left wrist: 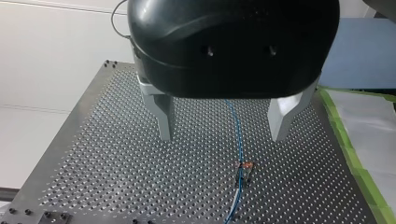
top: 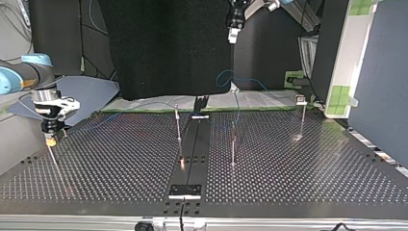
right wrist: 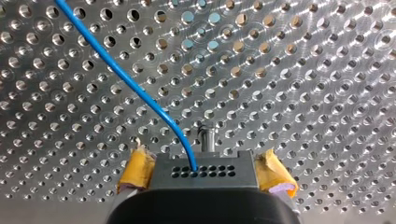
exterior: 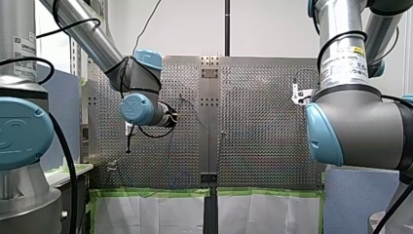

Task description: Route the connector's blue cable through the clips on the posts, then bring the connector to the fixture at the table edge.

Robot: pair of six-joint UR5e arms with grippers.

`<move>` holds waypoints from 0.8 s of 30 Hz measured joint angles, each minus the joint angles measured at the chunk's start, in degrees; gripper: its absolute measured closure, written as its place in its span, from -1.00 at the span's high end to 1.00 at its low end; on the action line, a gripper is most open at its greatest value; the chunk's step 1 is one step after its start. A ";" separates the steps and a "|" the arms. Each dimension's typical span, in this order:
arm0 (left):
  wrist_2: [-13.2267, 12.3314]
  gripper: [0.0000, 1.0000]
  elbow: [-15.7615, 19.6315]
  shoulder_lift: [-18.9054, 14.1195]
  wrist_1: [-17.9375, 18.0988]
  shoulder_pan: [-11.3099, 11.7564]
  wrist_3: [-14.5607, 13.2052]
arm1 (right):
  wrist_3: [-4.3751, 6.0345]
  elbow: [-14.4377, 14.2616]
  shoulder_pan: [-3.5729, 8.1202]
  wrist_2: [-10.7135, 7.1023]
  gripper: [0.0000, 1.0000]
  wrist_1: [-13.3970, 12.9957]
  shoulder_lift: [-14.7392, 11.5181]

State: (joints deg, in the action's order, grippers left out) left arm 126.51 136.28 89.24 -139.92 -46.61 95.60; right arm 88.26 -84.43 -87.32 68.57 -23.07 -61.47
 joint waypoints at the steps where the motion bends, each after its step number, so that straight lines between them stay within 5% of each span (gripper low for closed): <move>1: 0.00 1.00 0.00 0.00 -0.01 -0.01 0.00 | 0.00 0.00 0.00 0.04 1.00 0.04 0.00; 24: 0.00 1.00 0.09 0.00 -0.17 -0.05 -0.06 | -0.01 -0.01 0.00 0.87 1.00 -0.22 -0.02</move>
State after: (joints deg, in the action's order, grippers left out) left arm 126.51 136.37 89.24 -140.09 -46.66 95.54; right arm 88.25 -84.43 -87.32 69.44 -23.29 -61.49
